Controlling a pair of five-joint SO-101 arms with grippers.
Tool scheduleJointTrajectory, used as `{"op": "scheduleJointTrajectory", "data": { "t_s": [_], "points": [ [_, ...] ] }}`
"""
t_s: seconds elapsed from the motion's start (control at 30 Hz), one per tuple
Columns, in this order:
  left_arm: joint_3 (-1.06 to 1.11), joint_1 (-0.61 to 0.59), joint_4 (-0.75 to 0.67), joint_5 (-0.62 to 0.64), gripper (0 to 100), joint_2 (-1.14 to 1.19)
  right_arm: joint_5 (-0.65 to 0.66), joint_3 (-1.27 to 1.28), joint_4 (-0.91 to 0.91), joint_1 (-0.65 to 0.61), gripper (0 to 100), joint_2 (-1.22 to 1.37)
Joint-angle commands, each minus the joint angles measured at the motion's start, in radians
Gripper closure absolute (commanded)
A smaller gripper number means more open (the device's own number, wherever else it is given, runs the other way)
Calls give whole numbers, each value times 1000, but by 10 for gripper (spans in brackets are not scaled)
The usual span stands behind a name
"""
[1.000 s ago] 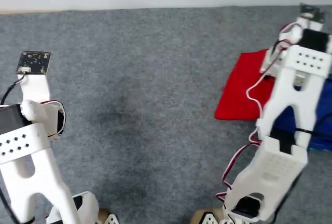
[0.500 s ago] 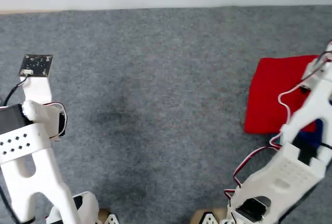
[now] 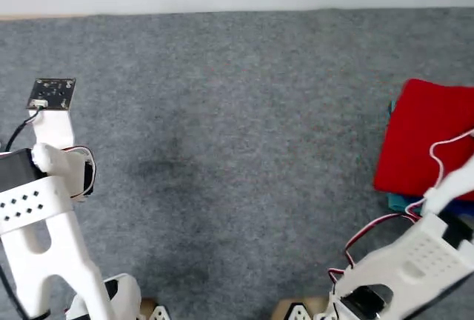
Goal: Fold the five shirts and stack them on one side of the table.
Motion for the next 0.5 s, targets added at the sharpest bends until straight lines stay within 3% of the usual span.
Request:
{"op": "scheduleJointTrajectory", "data": {
  "t_s": [0.0,0.47],
  "points": [
    [-5,6,21,2,998,-32,5,-55,35,-8,990,-76],
    [-5,6,21,0,998,-32,-21,-61,36,-81,990,-108]
  ]
}}
